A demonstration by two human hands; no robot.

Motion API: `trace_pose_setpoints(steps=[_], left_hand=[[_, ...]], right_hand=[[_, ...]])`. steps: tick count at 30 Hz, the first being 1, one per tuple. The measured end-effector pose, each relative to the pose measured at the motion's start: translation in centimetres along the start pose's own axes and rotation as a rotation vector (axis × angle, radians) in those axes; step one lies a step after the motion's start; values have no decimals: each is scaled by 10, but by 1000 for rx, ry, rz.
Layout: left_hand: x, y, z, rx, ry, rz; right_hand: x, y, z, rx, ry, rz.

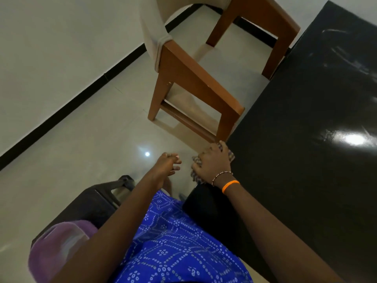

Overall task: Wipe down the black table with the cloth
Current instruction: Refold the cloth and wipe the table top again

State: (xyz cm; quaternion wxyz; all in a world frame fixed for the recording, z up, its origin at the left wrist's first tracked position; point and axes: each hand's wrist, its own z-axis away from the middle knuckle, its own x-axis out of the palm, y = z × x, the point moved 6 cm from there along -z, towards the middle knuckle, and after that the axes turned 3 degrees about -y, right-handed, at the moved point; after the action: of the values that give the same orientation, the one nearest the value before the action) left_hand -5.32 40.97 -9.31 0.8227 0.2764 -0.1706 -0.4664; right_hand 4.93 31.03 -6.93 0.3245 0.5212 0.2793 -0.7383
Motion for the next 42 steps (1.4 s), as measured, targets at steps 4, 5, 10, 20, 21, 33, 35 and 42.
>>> trace_pose_setpoints(steps=[4, 5, 10, 20, 21, 33, 35, 42], left_hand=[[-24, 14, -28, -21, 29, -73], [-29, 17, -35, -35, 27, -79], [-79, 52, -80, -138, 94, 40], [-256, 197, -150, -72, 364, 93], [-274, 214, -153, -44, 388, 53], [-397, 367, -231, -43, -28, 594], [-405, 404, -255, -14, -69, 665], [-419, 555, -347, 13, -93, 615]], right_hand=[[14, -23, -37, 15, -298, -68], [17, -28, -50, 56, -376, -241], [29, -54, -123, 576, -441, -1430], [-7, -167, -319, 707, -488, -2318], [-16, -181, -339, 673, -492, -2341], [-152, -274, -528, 127, -444, -1728], [-176, -267, -566, 30, -366, -1592], [-269, -220, -708, -33, -137, -1720]])
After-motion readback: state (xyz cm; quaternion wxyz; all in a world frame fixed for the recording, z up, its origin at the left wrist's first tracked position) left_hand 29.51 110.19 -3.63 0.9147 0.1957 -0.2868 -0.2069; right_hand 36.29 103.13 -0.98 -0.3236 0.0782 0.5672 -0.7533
